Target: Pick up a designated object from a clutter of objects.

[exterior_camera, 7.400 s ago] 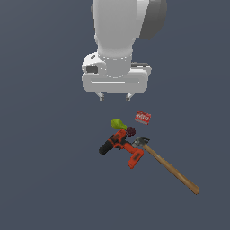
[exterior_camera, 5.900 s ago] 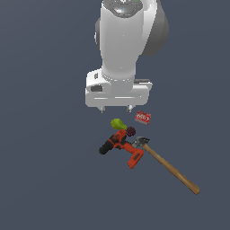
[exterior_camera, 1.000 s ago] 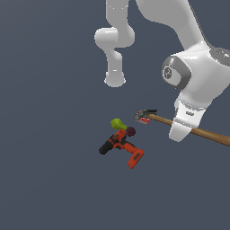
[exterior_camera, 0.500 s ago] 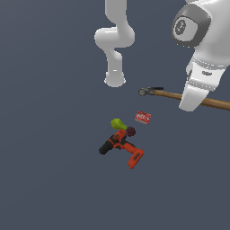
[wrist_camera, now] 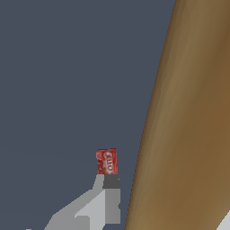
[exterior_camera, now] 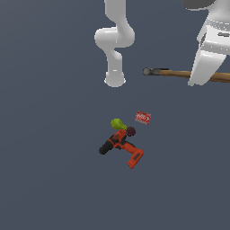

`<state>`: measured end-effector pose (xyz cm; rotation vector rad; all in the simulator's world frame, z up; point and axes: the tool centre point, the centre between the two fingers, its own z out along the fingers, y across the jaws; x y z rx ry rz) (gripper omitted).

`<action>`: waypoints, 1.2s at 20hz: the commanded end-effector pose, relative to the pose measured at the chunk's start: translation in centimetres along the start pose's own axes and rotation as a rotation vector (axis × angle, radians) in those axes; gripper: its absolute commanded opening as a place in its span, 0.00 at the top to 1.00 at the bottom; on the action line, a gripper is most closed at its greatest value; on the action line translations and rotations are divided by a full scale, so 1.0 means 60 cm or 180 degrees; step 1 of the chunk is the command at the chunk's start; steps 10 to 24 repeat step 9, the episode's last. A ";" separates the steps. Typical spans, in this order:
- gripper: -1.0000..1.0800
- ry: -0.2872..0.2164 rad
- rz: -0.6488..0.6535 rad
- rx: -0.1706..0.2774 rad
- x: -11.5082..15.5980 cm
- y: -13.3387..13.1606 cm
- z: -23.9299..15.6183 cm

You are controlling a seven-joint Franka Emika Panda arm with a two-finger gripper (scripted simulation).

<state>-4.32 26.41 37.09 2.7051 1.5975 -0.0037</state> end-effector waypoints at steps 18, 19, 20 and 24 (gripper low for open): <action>1.00 0.0007 0.0006 -0.0004 -0.002 -0.010 -0.035; 1.00 0.0007 0.0006 -0.0004 -0.002 -0.010 -0.035; 1.00 0.0007 0.0006 -0.0004 -0.002 -0.010 -0.035; 1.00 0.0007 0.0006 -0.0004 -0.002 -0.010 -0.035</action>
